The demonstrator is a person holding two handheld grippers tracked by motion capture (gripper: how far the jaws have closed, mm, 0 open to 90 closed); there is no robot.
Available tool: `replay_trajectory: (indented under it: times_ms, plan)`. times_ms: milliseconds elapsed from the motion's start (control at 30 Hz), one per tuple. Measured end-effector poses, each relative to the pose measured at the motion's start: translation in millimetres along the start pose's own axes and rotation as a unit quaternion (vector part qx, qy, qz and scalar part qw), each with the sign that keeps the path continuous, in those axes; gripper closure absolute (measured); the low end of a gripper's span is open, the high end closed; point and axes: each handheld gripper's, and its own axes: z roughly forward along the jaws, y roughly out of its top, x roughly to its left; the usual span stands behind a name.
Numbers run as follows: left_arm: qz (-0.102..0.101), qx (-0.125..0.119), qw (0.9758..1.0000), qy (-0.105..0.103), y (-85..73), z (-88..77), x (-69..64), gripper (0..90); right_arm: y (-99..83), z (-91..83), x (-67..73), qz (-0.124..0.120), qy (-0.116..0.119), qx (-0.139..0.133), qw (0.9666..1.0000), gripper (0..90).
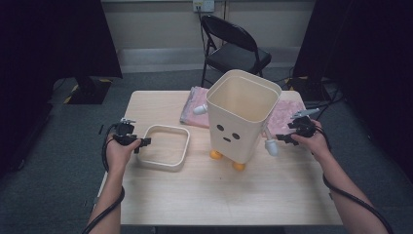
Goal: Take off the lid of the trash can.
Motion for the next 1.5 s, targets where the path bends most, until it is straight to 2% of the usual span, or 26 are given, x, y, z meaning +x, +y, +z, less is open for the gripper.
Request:
replay_trajectory:
  times_ms: [33,67,100,133,167,200,267,300,333,367,400,433,467,500,533,600,733,800,867,900,1033,1067,1333,1367,1467,1500]
  plan:
    - [0.000,0.000,1.0000,0.000,0.0,0.0,0.0,28.8,-2.9,2.6,-0.2,0.000,-0.001,0.003,1.0000,16.2]
    - [0.008,-0.007,0.9999,-0.002,-1.6,-4.7,-2.2,28.8,-2.9,2.6,-0.2,0.000,-0.001,0.003,1.0000,16.2]
    - [0.019,-0.011,0.9997,-0.003,-5.2,-13.7,-6.5,27.1,-6.2,4.7,1.6,-0.011,-0.009,0.012,0.9998,20.6]
    - [0.019,-0.011,0.9997,-0.003,-5.2,-13.7,-6.5,27.1,-6.2,4.7,1.6,-0.011,-0.009,0.012,0.9998,20.6]
    - [0.026,-0.012,0.9995,-0.010,-10.0,-22.8,-11.9,27.3,-9.5,6.5,3.8,-0.017,-0.017,0.028,0.9993,26.0]
    - [0.031,-0.013,0.9993,-0.014,-13.4,-27.7,-15.8,27.7,-10.9,6.8,4.3,-0.013,-0.018,0.028,0.9994,29.9]
    - [0.042,-0.013,0.9988,-0.021,-19.1,-34.1,-23.0,27.7,-13.6,5.8,4.6,0.012,0.002,0.018,0.9998,42.5]
    - [0.048,-0.012,0.9985,-0.024,-21.9,-37.2,-26.8,27.9,-14.8,4.4,5.0,0.020,-0.005,0.015,0.9997,50.3]
    - [0.048,-0.012,0.9985,-0.024,-21.9,-37.2,-26.8,27.9,-14.8,4.4,5.0,0.020,-0.005,0.015,0.9997,50.3]
    - [0.053,-0.014,0.9981,-0.028,-25.6,-40.2,-32.0,27.9,-14.9,2.7,5.3,0.025,-0.008,0.017,0.9995,58.2]
    - [0.063,-0.012,0.9973,-0.036,-31.0,-43.1,-39.8,28.3,-13.7,0.3,6.5,0.034,-0.011,0.027,0.9990,70.5]
    - [0.069,-0.011,0.9968,-0.040,-33.6,-43.6,-43.5,29.0,-12.9,-0.7,8.0,0.039,-0.015,0.033,0.9986,74.3]
    - [0.069,-0.011,0.9968,-0.040,-33.6,-43.6,-43.5,29.5,-12.9,-0.7,8.0,0.039,-0.015,0.033,0.9986,74.3]
    - [0.082,-0.007,0.9953,-0.052,-41.0,-45.2,-53.5,29.6,-11.0,-1.7,12.9,0.042,-0.018,0.044,0.9980,84.7]
    - [0.082,-0.007,0.9953,-0.052,-41.0,-45.2,-53.5,29.4,-10.3,-2.2,15.8,0.047,-0.021,0.049,0.9975,87.3]
    - [0.085,-0.001,0.9941,-0.069,-54.7,-44.3,-64.6,29.4,-9.1,-3.4,19.6,0.053,-0.017,0.058,0.9968,89.6]
    - [0.090,0.009,0.9927,-0.080,-66.3,-40.5,-71.6,28.1,-7.2,-11.2,24.7,0.072,0.002,0.058,0.9957,90.0]
    - [0.091,0.013,0.9912,-0.095,-74.8,-34.9,-75.8,28.1,-5.0,-16.8,25.1,0.078,0.004,0.057,0.9953,90.0]
    - [0.095,0.017,0.9909,-0.093,-76.2,-33.9,-76.7,28.2,-3.3,-21.2,24.6,0.085,0.011,0.049,0.9951,90.0]
    - [0.107,0.023,0.9896,-0.093,-79.0,-31.6,-79.6,28.0,0.1,-29.2,24.4,0.090,0.015,0.044,0.9948,90.0]
    - [0.114,0.028,0.9881,-0.099,-79.0,-30.3,-85.4,27.5,7.5,-40.1,25.0,0.084,0.012,0.043,0.9955,90.0]
    - [0.123,0.027,0.9864,-0.106,-77.3,-30.2,-88.3,27.6,13.5,-47.2,24.8,0.080,0.007,0.044,0.9958,90.0]
    - [0.136,0.029,0.9830,-0.120,-75.6,-27.8,-99.9,25.6,36.7,-66.7,23.4,0.078,0.009,0.037,0.9962,90.0]
    - [0.144,0.030,0.9815,-0.122,-75.3,-26.8,-103.2,25.0,41.6,-70.9,24.4,0.077,0.007,0.039,0.9962,90.0]
    - [0.149,0.032,0.9801,-0.126,-74.7,-26.7,-107.4,24.3,44.6,-75.0,24.4,0.081,0.008,0.032,0.9962,90.0]
    - [0.156,0.031,0.9782,-0.133,-73.7,-26.2,-109.6,23.6,47.1,-79.2,23.9,0.091,0.013,0.027,0.9954,90.0]
